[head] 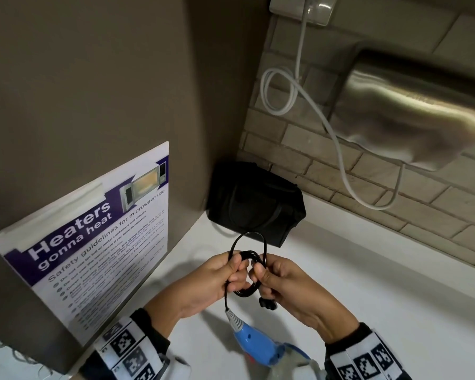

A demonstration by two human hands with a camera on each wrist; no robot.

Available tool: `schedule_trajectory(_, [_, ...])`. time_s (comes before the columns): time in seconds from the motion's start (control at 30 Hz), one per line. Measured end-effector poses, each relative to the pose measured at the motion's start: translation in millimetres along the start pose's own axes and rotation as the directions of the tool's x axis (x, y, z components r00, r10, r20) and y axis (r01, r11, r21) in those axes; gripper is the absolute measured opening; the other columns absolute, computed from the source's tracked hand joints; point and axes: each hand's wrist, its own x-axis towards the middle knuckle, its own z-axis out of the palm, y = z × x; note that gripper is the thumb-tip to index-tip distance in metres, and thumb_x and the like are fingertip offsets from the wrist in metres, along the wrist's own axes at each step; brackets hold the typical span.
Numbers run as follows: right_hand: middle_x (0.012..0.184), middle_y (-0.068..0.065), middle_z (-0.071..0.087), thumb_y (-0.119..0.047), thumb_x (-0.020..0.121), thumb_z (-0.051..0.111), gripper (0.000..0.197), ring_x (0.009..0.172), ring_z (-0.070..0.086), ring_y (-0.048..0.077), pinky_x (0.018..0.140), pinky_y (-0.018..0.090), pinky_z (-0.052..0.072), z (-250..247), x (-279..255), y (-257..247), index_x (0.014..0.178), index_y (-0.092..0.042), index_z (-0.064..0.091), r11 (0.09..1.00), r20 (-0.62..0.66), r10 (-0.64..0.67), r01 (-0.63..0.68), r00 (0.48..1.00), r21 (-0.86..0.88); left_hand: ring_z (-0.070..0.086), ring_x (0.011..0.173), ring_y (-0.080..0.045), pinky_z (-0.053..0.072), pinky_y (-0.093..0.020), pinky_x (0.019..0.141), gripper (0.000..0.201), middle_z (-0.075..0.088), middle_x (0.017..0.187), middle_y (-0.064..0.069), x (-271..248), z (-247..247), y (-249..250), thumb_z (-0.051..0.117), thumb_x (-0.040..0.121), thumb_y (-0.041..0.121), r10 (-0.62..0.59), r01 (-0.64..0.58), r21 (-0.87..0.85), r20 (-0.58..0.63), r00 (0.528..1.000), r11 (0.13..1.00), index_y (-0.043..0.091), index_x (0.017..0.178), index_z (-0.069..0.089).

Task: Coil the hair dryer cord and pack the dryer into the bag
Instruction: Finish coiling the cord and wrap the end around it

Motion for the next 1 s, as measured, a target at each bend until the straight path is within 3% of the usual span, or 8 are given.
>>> schedule_trajectory(0.13, [0.075,0.002,0.049,-0.017,0.100,0.044,0.020,0.058,0.035,0.015,0.052,0.018,0.032,0,4,8,0.098,-0.003,0.058,1.000,-0.055,0.004,-0.004,0.998,-0.013,0.035,0.059,-0.009,0.044,-0.018,0.075,0.028,0.033,0.065,0.005,-1,2,7,0.039,0.096,0.039,-0.025,0.026,-0.017,0.066,0.998,1.000,0.014,0.086,0.047])
schedule_trajectory(0.23, [0.082,0.015,0.051,-0.016,0.102,0.038,0.037,0.061,0.045,0.020,0.051,0.019,0.029,2,6,6,0.079,-0.018,0.067,0.999,-0.092,0.006,-0.003,0.996,0.032,0.040,0.069,-0.012,0.040,-0.024,0.078,0.024,0.037,0.071,0.004,-4,2,8,0.031,0.099,0.029,0.034,-0.016,-0.102,0.174,0.984,0.995,0.011,0.096,0.046])
schedule_trajectory(0.3, [0.087,0.020,0.049,-0.013,0.102,0.035,0.037,0.054,0.053,0.013,0.053,0.024,0.025,5,6,2,0.076,-0.014,0.061,0.998,-0.096,0.002,0.005,0.995,0.069,0.043,0.075,-0.013,0.039,-0.026,0.082,0.023,0.041,0.073,0.006,-5,1,4,0.029,0.098,0.026,0.062,-0.045,-0.098,0.175,0.983,0.994,0.009,0.102,0.044])
schedule_trajectory(0.47, [0.073,0.003,0.048,-0.009,0.100,0.041,0.016,0.049,0.033,0.007,0.049,0.018,0.028,2,8,0,0.090,-0.003,0.052,0.993,-0.041,0.047,-0.042,0.998,0.106,0.042,0.068,-0.010,0.038,-0.023,0.080,0.021,0.040,0.068,0.010,-3,-3,-4,0.032,0.097,0.029,0.030,-0.028,-0.038,0.063,0.998,0.999,0.014,0.092,0.045])
schedule_trajectory(0.53, [0.075,0.001,0.050,-0.013,0.098,0.047,0.011,0.052,0.033,0.007,0.050,0.017,0.030,-4,8,-2,0.096,-0.003,0.053,0.995,0.017,0.063,-0.064,0.998,0.072,0.037,0.062,-0.008,0.037,-0.022,0.083,0.024,0.037,0.066,0.010,-2,-1,-4,0.028,0.102,0.028,-0.003,0.003,0.029,0.008,1.000,1.000,0.014,0.088,0.043])
schedule_trajectory(0.6, [0.076,0.001,0.050,-0.017,0.096,0.049,0.014,0.053,0.030,0.007,0.050,0.017,0.030,-6,8,-5,0.098,-0.004,0.054,0.996,0.031,0.061,-0.063,0.998,0.059,0.034,0.060,-0.008,0.043,-0.015,0.078,0.026,0.034,0.067,0.007,-3,2,-2,0.026,0.103,0.024,-0.024,0.026,0.077,-0.029,0.999,0.997,0.014,0.087,0.043])
schedule_trajectory(0.77, [0.073,0.001,0.046,-0.014,0.099,0.044,0.018,0.049,0.028,0.006,0.050,0.016,0.027,-1,10,-4,0.086,-0.010,0.056,0.998,-0.059,0.027,-0.023,0.998,0.056,0.039,0.066,-0.010,0.034,-0.026,0.077,0.022,0.039,0.067,0.008,-1,4,-3,0.030,0.101,0.024,0.026,-0.027,-0.016,-0.013,1.000,1.000,0.011,0.092,0.045])
schedule_trajectory(1.0, [0.063,-0.005,0.056,-0.013,0.099,0.042,0.030,0.049,0.029,0.007,0.053,0.021,0.026,4,10,-1,0.076,-0.012,0.061,0.985,-0.112,0.053,-0.034,0.992,0.166,0.041,0.073,-0.010,0.033,-0.026,0.082,0.022,0.044,0.070,0.008,-3,8,-6,0.033,0.095,0.029,0.018,-0.018,0.001,0.023,1.000,1.000,0.013,0.092,0.047])
